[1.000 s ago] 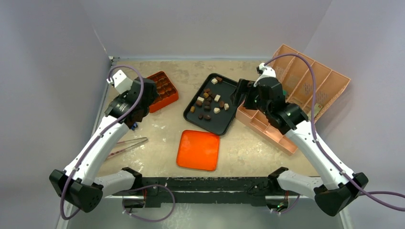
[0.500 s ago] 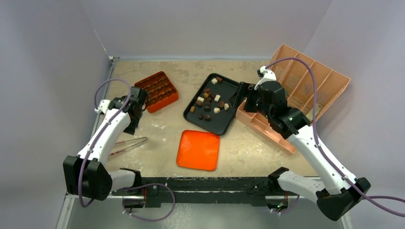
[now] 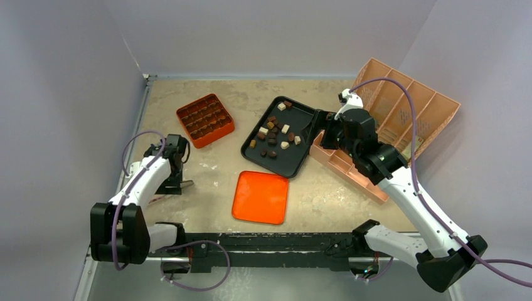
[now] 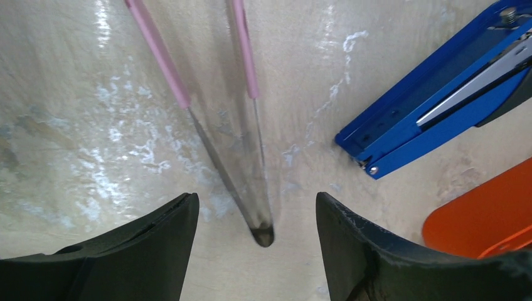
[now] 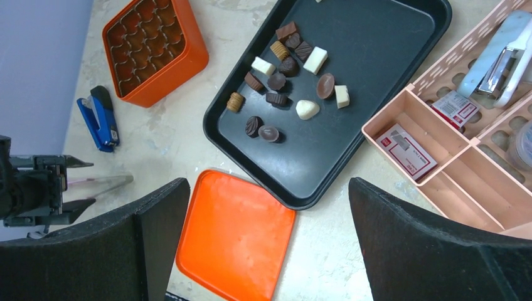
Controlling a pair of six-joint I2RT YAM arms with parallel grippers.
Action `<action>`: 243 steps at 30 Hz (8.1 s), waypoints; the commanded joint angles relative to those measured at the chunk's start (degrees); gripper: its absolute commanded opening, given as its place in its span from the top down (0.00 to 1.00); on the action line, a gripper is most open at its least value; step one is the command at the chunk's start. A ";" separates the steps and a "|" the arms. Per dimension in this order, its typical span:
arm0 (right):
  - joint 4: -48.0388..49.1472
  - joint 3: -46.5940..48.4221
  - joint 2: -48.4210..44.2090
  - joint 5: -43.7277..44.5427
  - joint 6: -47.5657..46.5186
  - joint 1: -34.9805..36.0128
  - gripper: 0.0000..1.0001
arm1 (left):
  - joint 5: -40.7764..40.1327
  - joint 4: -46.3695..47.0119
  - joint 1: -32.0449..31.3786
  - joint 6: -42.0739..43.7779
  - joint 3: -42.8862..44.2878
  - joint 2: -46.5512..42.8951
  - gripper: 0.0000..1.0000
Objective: Pack the chocolate
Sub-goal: Adjust the clamp at the center of the board, then pick up the clamp at the center of the board.
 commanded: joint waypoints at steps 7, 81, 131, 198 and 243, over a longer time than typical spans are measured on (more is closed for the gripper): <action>0.93 0.41 -1.40 -0.98 -0.11 0.30 0.01 | -0.98 8.28 4.19 -0.98 -1.59 3.46 0.32; -0.37 -1.39 -5.27 -1.26 -0.89 0.30 0.01 | -9.14 -5.56 -37.94 42.75 12.14 18.27 0.88; -0.54 -3.84 -7.44 1.01 -2.92 0.33 0.01 | 6.32 16.92 -22.95 42.70 -3.84 3.82 0.34; 0.88 -2.90 -5.63 0.07 -1.78 0.30 0.02 | 12.77 10.50 -22.25 49.14 2.05 0.62 0.62; -1.79 -0.88 -4.69 1.47 0.87 0.31 0.03 | 24.96 -5.74 -26.64 68.94 38.62 8.29 0.64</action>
